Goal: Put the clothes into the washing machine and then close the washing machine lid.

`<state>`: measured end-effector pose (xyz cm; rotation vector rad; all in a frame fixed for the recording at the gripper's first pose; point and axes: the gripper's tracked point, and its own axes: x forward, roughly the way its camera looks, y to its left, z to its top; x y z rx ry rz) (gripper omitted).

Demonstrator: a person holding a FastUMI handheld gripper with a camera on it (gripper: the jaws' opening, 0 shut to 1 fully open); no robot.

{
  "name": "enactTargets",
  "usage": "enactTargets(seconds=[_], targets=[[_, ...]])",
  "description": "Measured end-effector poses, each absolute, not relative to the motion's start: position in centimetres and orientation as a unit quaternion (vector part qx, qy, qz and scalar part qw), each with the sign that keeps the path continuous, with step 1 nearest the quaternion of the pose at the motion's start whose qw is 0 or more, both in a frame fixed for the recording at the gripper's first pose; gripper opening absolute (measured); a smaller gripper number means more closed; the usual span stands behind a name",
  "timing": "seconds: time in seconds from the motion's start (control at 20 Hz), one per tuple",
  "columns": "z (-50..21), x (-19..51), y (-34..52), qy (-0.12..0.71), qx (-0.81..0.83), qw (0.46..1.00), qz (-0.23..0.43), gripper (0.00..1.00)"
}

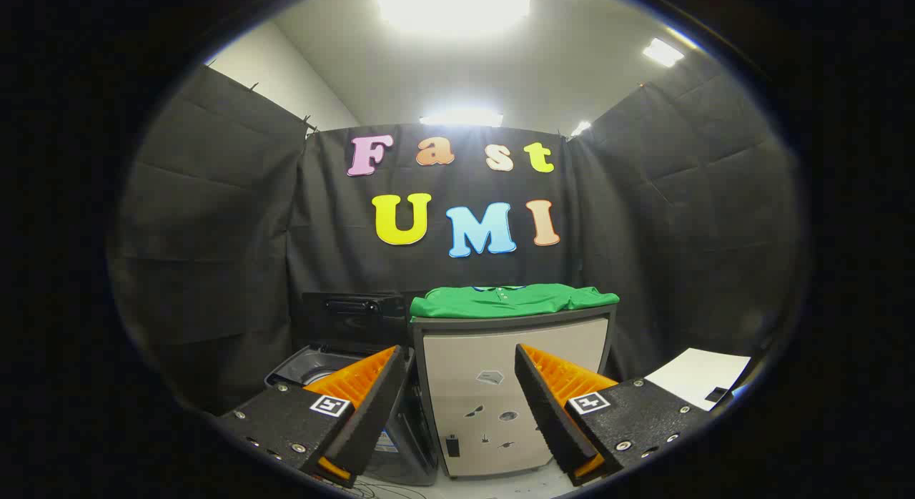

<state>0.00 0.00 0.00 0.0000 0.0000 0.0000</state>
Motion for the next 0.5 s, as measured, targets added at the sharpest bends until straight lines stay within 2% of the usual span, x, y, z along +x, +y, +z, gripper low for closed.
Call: enactTargets(seconds=[0.5], targets=[[0.83, -0.02, -0.64, 0.000, 0.001, 1.000, -0.005, 0.95]])
